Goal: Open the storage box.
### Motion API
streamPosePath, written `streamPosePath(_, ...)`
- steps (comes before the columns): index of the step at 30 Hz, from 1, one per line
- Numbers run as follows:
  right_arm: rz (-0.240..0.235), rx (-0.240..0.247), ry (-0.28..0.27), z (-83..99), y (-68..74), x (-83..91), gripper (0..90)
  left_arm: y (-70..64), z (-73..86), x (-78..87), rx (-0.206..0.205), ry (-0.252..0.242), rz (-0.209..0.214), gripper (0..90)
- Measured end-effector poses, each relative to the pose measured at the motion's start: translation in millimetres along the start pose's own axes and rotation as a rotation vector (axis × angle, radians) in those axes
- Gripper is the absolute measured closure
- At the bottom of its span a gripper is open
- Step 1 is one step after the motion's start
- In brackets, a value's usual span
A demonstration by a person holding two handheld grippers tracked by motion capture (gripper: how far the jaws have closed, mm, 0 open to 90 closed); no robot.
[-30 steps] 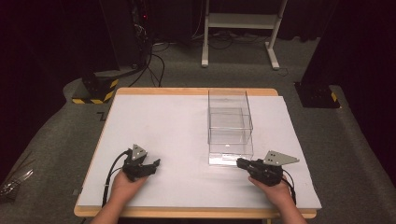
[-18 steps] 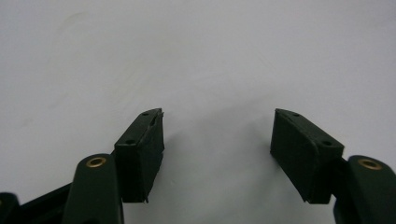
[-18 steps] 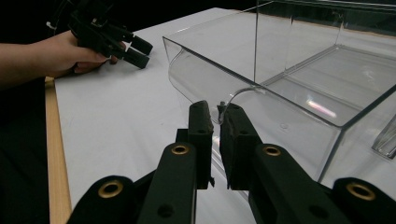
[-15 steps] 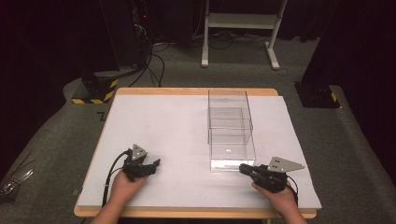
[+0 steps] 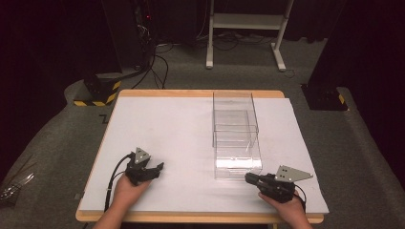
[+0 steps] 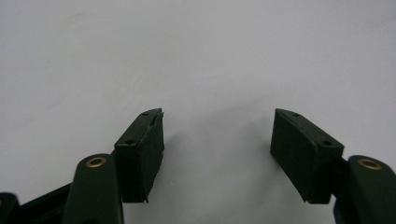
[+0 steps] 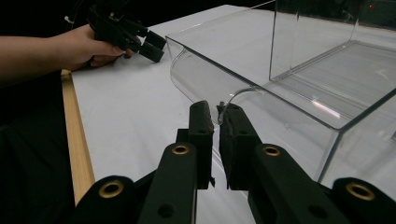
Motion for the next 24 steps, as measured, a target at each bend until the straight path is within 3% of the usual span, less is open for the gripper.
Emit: streamPosePath(24, 0.002, -0.009, -0.026, 9.2, 5.8, 5.1, 82.3, -0.1, 0.0, 0.0, -0.001, 0.0, -0.001, 35.0)
Point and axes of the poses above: each handheld gripper's, and its own axes: x roughly backward along the jaws, z roughly out of its underside, y roughly to its left, the point moved 3 cm from there along -x, roughly forward along the jaws, and after that the axes turned 11 degrees about -x, right-handed, at the moved point
